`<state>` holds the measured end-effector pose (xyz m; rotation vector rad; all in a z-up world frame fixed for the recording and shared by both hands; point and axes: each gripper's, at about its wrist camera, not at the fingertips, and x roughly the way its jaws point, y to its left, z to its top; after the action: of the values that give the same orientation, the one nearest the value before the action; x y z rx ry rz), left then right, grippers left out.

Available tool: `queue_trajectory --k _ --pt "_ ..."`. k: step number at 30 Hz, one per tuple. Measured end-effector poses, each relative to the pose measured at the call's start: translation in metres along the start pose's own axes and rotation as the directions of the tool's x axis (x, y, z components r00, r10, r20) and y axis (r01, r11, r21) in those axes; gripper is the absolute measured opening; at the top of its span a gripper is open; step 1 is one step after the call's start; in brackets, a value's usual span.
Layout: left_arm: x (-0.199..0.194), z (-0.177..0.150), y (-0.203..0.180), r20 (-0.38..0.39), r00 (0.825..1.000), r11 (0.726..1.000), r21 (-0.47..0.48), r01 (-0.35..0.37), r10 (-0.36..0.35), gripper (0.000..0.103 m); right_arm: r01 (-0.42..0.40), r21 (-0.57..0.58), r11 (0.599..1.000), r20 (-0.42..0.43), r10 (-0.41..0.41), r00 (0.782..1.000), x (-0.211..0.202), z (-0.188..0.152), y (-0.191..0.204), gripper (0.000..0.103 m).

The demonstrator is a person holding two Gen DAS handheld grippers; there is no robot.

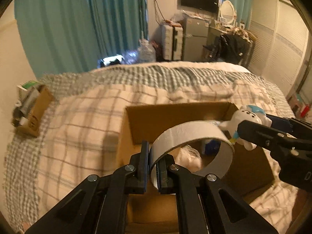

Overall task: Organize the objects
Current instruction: 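Lower the tape roll and figurine into the box and open both tools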

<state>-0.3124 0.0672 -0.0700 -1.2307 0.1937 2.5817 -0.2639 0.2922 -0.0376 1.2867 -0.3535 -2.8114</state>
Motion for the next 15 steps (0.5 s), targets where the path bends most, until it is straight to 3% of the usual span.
queue_trajectory --k 2,3,4,6,12,15 --pt "-0.004 0.001 -0.001 -0.009 0.999 0.999 0.000 0.032 -0.032 0.017 0.002 0.009 1.000 0.017 -0.002 1.000 -0.010 0.001 -0.003 0.062" --pt "-0.008 0.001 -0.003 -0.016 0.999 0.999 0.013 0.050 -0.050 0.036 0.003 0.014 1.000 0.029 -0.004 1.000 -0.013 0.003 0.001 0.069" --pt "-0.011 0.001 -0.004 -0.023 0.999 0.999 0.020 0.044 -0.043 0.066 -0.002 0.022 1.000 0.044 0.001 0.999 -0.019 0.005 0.001 0.073" --pt "-0.025 0.000 -0.005 -0.012 1.000 1.000 0.026 0.012 -0.011 0.091 -0.033 0.032 0.999 0.068 0.031 0.997 -0.038 0.008 0.002 0.081" --pt "-0.093 0.003 0.002 0.049 0.999 1.000 0.018 0.017 -0.018 0.093 0.066 0.014 0.998 0.153 -0.067 0.986 -0.112 0.012 0.015 0.087" --pt "-0.141 0.003 0.005 0.120 0.993 1.000 0.021 0.009 -0.011 0.103 0.124 -0.004 0.992 0.194 -0.121 0.973 -0.156 0.007 0.027 0.088"
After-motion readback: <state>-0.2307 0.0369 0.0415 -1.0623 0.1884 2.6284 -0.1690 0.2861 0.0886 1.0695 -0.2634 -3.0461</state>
